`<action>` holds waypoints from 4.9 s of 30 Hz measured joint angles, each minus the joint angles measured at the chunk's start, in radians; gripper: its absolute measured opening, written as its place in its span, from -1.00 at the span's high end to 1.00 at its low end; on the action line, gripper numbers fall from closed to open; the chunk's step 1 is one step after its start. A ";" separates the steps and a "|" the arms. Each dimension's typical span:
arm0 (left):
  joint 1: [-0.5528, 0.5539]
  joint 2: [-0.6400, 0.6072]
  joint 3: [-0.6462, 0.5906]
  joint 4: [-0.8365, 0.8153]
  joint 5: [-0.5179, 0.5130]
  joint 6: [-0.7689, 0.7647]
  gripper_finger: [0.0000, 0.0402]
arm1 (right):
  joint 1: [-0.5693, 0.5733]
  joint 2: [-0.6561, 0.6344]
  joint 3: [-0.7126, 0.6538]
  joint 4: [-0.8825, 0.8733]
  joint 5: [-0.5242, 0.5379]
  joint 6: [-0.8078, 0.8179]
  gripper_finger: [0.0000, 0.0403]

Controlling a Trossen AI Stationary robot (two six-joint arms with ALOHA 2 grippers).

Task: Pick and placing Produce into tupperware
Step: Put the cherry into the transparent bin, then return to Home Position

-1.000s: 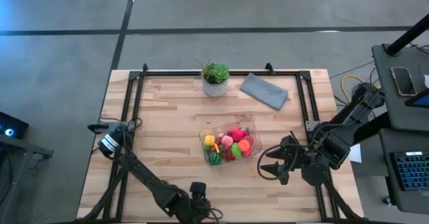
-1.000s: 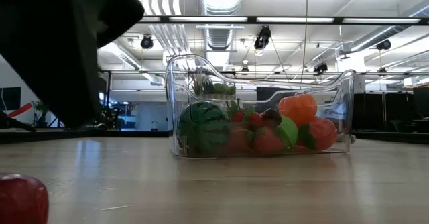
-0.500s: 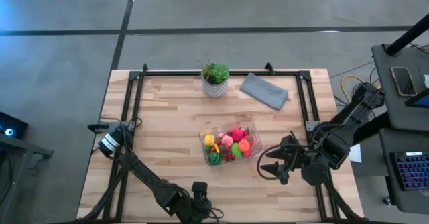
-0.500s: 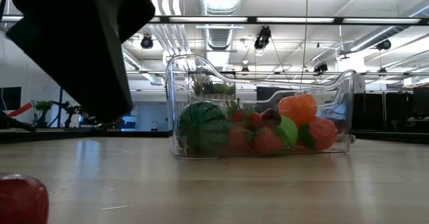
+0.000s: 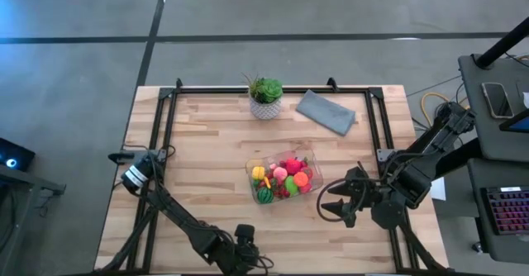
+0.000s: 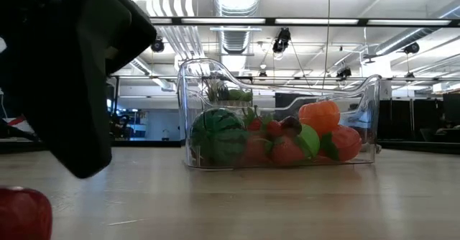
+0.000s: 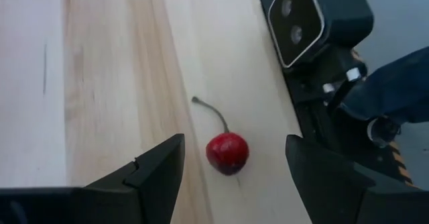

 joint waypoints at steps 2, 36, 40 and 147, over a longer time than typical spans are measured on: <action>0.000 0.000 -0.014 0.011 0.005 -0.001 -0.21 | 0.000 0.000 -0.003 0.000 0.000 0.000 -0.62; 0.004 0.041 -0.013 0.029 -0.015 0.000 -0.02 | 0.000 0.000 -0.015 -0.008 0.001 0.026 -0.62; 0.004 0.041 -0.013 0.034 -0.016 0.000 0.21 | -0.001 0.000 -0.015 -0.015 0.001 0.026 -0.62; 0.760 -1.943 -1.212 0.126 0.244 -0.001 -0.37 | -0.313 -1.215 -0.920 0.739 -0.200 -1.045 -0.62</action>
